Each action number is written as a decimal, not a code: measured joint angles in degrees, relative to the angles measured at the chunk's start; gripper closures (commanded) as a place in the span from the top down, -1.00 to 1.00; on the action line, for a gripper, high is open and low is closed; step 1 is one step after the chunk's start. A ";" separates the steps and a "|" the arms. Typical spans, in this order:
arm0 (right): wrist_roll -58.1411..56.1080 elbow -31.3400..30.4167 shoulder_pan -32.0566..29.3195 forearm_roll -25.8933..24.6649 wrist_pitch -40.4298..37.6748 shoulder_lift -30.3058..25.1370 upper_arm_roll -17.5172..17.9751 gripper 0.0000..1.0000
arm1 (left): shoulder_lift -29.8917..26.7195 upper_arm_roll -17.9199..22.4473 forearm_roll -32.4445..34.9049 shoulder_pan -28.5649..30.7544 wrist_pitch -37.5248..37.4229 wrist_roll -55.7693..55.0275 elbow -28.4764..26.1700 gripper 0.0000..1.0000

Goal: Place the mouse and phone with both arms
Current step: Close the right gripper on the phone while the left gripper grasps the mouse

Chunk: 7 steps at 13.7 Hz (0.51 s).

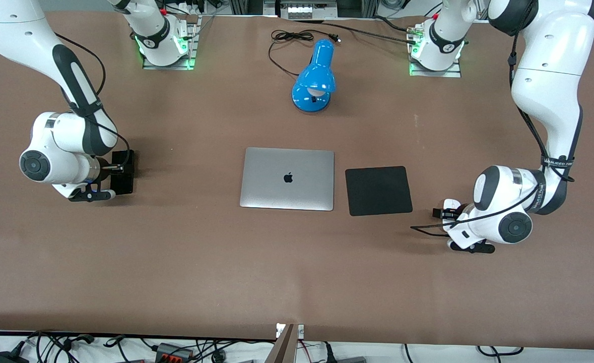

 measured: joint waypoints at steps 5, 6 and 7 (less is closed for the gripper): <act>0.07 -0.08 0.00 0.00 0.00 0.80 0.00 1.00 | 0.38 0.03 0.00 0.08 0.47 0.03 0.00 0.28; 0.07 -0.08 0.00 0.00 0.00 0.98 0.01 1.00 | 0.39 0.03 0.00 0.08 0.47 0.06 0.01 0.15; 0.07 -0.08 0.01 0.00 0.00 1.04 0.04 1.00 | 0.41 0.03 0.00 0.08 0.46 0.08 0.00 0.07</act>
